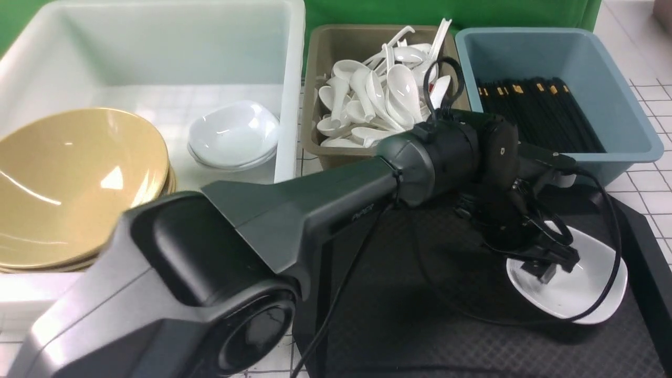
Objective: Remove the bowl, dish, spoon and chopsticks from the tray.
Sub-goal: Use the left arm to grab the plate, then use the left arm to put the plate into the large storage box on the left
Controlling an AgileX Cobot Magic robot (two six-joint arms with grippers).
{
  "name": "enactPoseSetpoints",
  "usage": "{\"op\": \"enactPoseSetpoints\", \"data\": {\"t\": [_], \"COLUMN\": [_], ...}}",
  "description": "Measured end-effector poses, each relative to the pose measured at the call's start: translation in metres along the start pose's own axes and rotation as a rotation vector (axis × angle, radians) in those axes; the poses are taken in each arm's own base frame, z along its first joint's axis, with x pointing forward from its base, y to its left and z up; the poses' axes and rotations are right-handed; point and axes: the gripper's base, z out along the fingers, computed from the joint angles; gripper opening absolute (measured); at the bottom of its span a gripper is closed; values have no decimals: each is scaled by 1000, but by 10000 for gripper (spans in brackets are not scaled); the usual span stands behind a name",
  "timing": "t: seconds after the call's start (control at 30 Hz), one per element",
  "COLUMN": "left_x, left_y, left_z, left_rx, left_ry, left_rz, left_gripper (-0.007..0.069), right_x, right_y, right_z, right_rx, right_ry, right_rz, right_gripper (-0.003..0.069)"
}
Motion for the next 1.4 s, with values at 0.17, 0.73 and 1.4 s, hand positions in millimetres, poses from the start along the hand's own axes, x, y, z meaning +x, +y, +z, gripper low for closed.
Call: {"op": "enactPoseSetpoints", "data": {"t": [0.17, 0.73, 1.4], "left_x": [-4, -29, 92], "left_y": [1, 27, 221], "left_z": [5, -169, -385], "left_rx": [-3, -172, -568], "left_ry": [8, -66, -216], "left_rz": [9, 104, -440], "left_gripper": [266, 3, 4], "right_x": [0, -48, -174], "right_y": [0, 1, 112], "right_z": [0, 17, 90], "right_rx": [0, -55, -435], "right_ry": [0, -73, -130], "right_rz": [-9, -88, -492], "right_gripper": [49, 49, 49]}}
